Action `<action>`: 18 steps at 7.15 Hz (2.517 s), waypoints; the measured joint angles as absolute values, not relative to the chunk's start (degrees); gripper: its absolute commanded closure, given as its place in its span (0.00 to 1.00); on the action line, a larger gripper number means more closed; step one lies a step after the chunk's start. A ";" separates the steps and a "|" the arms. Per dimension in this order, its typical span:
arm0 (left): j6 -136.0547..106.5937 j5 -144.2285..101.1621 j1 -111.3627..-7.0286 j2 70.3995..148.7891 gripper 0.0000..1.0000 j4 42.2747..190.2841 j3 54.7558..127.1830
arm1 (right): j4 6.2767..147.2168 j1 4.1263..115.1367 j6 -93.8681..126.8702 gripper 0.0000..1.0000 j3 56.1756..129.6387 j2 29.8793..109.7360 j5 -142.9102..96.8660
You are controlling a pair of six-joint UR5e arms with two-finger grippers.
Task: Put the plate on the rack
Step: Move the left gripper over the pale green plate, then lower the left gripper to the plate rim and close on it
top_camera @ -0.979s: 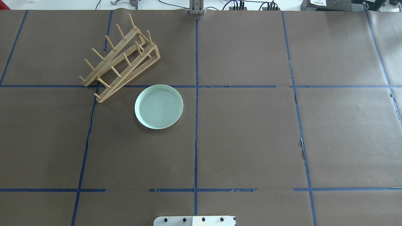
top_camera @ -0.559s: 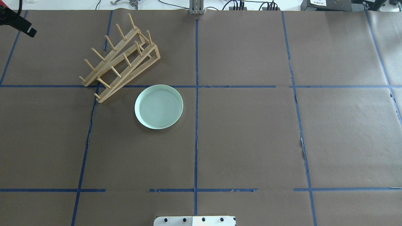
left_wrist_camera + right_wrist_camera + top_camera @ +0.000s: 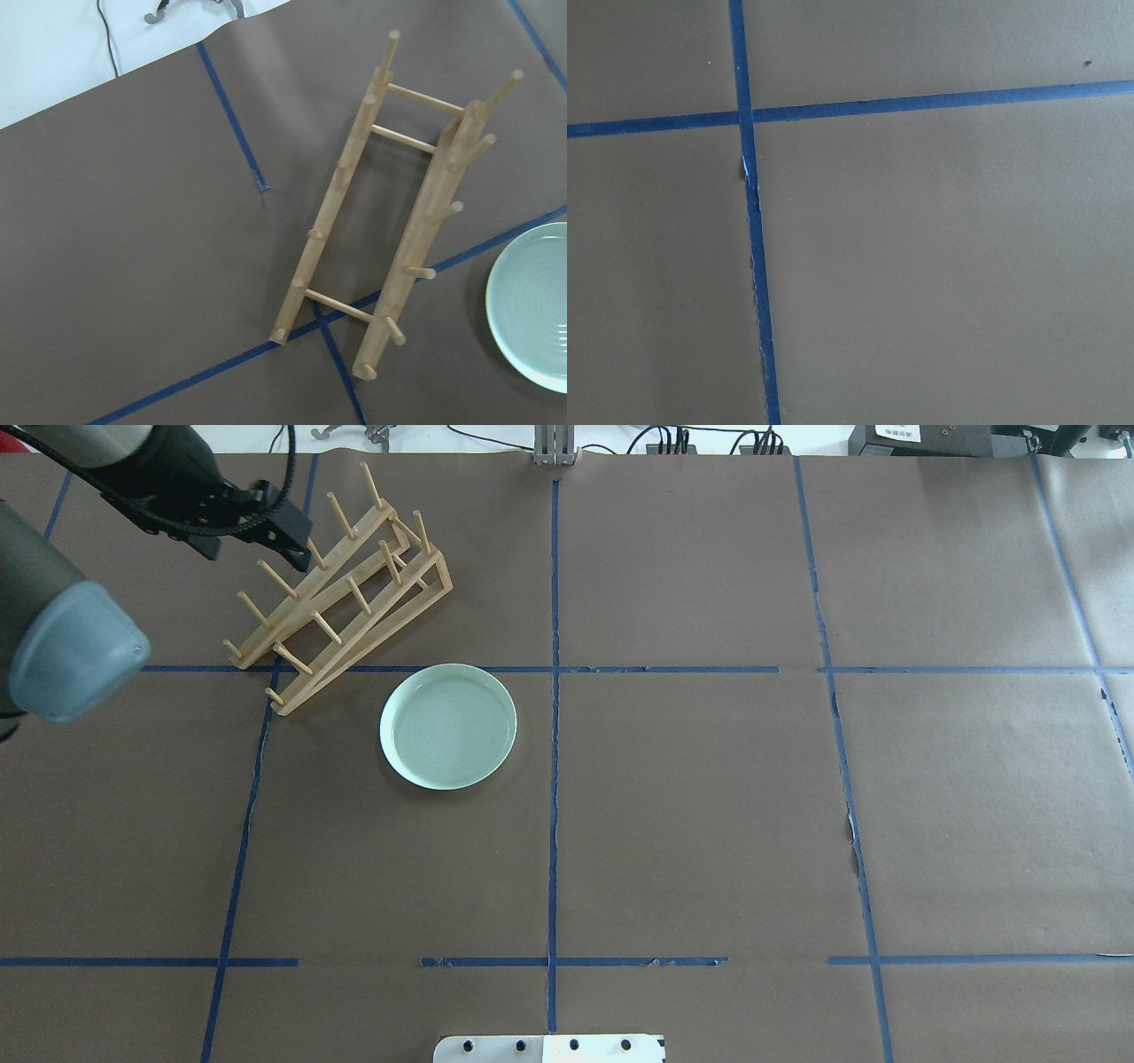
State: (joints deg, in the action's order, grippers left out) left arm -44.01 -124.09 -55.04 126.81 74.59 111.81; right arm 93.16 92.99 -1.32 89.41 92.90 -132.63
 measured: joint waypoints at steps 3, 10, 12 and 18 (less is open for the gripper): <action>-61.15 -116.81 -43.84 136.40 0.00 74.58 103.24 | 93.16 92.99 -1.32 0.00 89.43 92.90 -132.63; -67.73 -99.47 -31.04 142.08 0.08 91.64 78.03 | 93.16 92.99 -1.32 0.00 89.46 92.90 -132.63; -67.50 -98.79 -30.88 141.64 0.11 93.75 76.46 | 93.16 92.99 -1.32 0.00 89.47 92.90 -132.63; -67.51 -98.72 -29.60 139.86 0.59 96.43 76.16 | 93.16 92.99 -1.32 0.00 89.47 92.90 -132.63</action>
